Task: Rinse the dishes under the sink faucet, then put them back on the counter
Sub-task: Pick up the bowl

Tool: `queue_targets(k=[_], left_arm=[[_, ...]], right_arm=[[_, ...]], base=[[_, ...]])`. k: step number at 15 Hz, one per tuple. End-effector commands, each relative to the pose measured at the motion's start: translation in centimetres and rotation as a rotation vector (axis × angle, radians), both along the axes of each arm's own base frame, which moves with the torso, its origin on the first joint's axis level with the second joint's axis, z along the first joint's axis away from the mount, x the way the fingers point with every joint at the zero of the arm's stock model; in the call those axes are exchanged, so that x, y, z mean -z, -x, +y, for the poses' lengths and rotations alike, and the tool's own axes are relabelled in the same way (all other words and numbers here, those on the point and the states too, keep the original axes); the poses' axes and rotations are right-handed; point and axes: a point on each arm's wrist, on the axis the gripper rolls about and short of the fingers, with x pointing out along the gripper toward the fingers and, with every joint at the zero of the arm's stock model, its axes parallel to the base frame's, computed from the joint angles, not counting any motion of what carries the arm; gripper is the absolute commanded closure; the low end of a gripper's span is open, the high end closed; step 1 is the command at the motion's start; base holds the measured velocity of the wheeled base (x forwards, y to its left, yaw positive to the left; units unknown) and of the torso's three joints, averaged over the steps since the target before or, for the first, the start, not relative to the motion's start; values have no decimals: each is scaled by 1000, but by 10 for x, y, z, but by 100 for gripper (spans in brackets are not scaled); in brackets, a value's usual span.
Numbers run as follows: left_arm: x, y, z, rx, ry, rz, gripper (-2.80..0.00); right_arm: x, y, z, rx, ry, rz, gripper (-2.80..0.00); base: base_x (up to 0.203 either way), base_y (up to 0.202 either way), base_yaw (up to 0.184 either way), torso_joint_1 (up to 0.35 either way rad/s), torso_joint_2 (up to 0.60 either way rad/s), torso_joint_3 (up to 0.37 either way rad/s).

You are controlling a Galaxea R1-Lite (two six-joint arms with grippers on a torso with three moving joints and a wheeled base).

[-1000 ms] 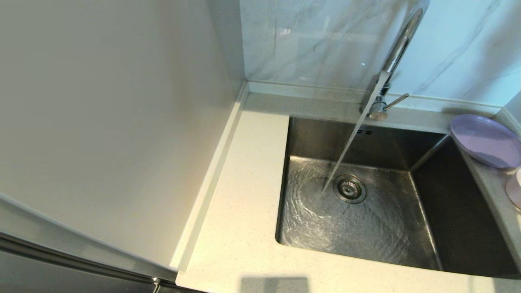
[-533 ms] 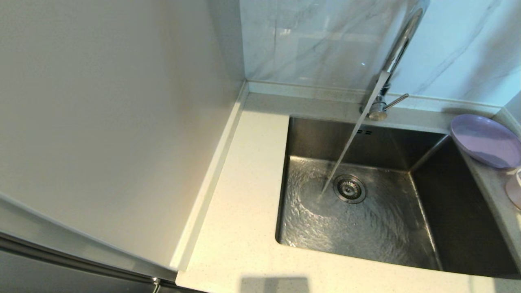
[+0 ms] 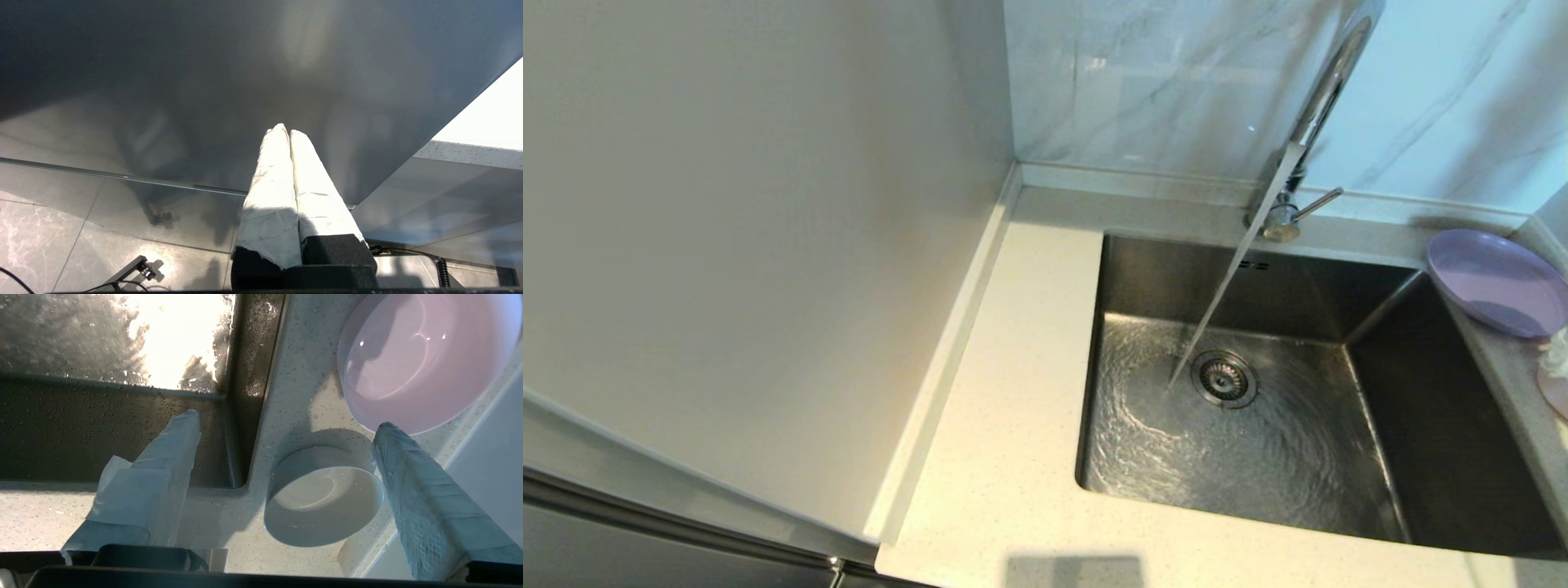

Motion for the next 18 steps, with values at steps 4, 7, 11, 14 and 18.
queue_targets(k=[4,7,11,14,18], left_arm=[[0,0,0,0,0,0,0],[0,0,0,0,0,0,0],[0,0,0,0,0,0,0],[0,0,0,0,0,0,0],[0,0,0,0,0,0,0]], right_arm=[[21,-18,-19,24,-28,57,-280],[32,-29,-29,104,-69,64,-280],[46,-43,-38,118,-72,59,-280],[52,-51,-44,121,-56,36,-280],[57,-54,-49,130,-57,40,-280]], base=[[0,0,0,0,0,0],[0,0,0,0,0,0],[0,0,0,0,0,0],[0,0,0,0,0,0],[0,0,0,0,0,0]])
